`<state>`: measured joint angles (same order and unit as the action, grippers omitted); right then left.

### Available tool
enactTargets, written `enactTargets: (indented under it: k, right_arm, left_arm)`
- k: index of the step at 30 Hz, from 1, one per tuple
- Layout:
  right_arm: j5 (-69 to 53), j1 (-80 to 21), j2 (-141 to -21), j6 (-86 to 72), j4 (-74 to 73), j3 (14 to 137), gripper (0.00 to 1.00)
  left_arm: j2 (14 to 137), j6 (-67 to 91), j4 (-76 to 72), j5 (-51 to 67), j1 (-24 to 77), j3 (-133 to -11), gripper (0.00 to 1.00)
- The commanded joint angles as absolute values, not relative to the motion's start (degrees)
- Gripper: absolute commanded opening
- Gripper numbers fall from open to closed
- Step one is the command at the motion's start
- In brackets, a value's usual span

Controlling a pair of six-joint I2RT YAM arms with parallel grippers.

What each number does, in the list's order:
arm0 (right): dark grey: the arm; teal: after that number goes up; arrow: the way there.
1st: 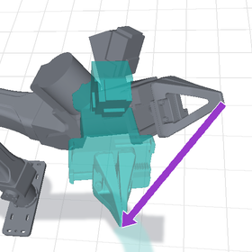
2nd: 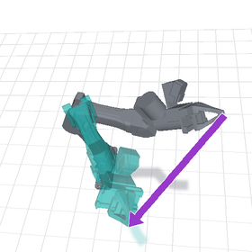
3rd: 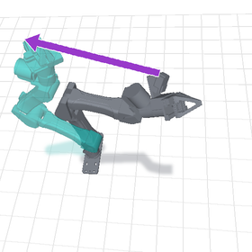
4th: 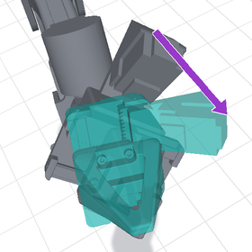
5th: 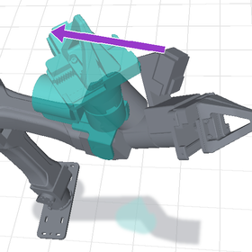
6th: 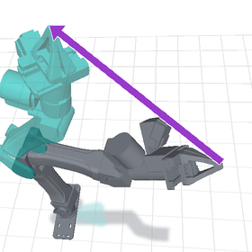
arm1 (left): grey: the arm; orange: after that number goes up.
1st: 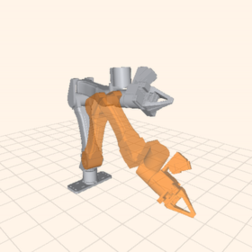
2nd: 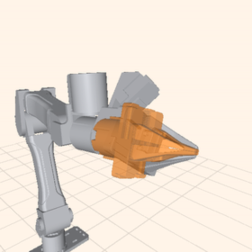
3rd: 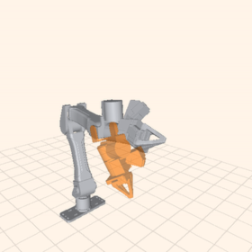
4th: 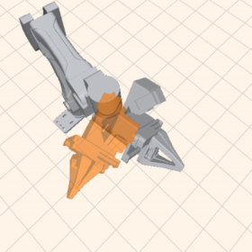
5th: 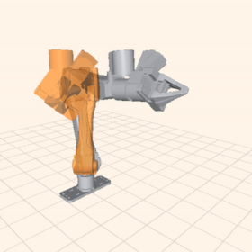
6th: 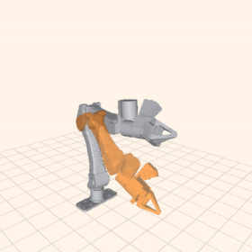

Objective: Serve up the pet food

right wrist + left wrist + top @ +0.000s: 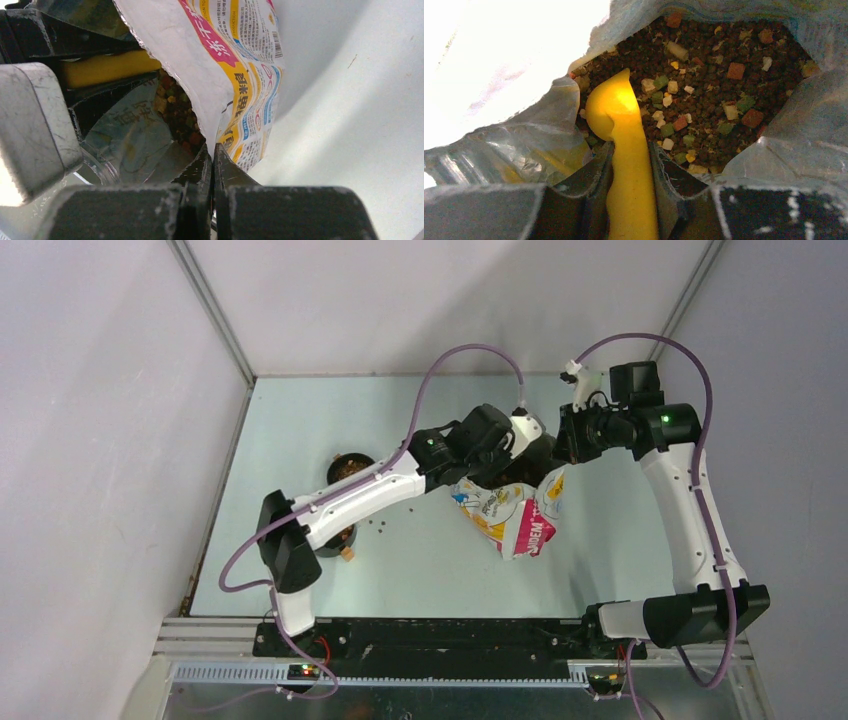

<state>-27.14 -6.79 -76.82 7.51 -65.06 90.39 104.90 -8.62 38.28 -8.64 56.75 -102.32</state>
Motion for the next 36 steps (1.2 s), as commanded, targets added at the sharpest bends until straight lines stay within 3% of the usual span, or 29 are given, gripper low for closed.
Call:
enactTargets:
  k: [1, 6, 14, 19, 28, 36]
  right_arm:
    - [-30.9, -6.6, -73.7, 6.6, -60.0, 92.8, 0.00]
    - [-30.8, -6.3, -73.3, 6.9, -59.9, 91.8, 0.00]
    - [-30.2, -5.6, -73.0, 7.8, -60.1, 91.1, 0.00]
    - [-29.2, -4.8, -73.1, 8.4, -60.5, 91.1, 0.00]
    - [-26.0, -3.9, -74.1, 10.5, -61.7, 93.0, 0.00]
    - [-25.1, -3.6, -75.8, 10.7, -62.0, 94.4, 0.00]
  left_arm:
    - [107.3, -3.3, 43.5, -2.4, 56.5, -100.9, 0.00]
    - [104.4, 10.4, 41.6, 16.1, 53.8, -98.1, 0.00]
    - [98.5, 26.1, 30.4, 33.4, 46.5, -90.6, 0.00]
    - [96.7, 45.8, 15.6, 47.6, 42.0, -82.1, 0.00]
    - [94.4, 67.3, -6.0, 52.5, 34.9, -74.2, 0.00]
    - [93.8, 69.4, -7.5, 55.1, 29.5, -77.7, 0.00]
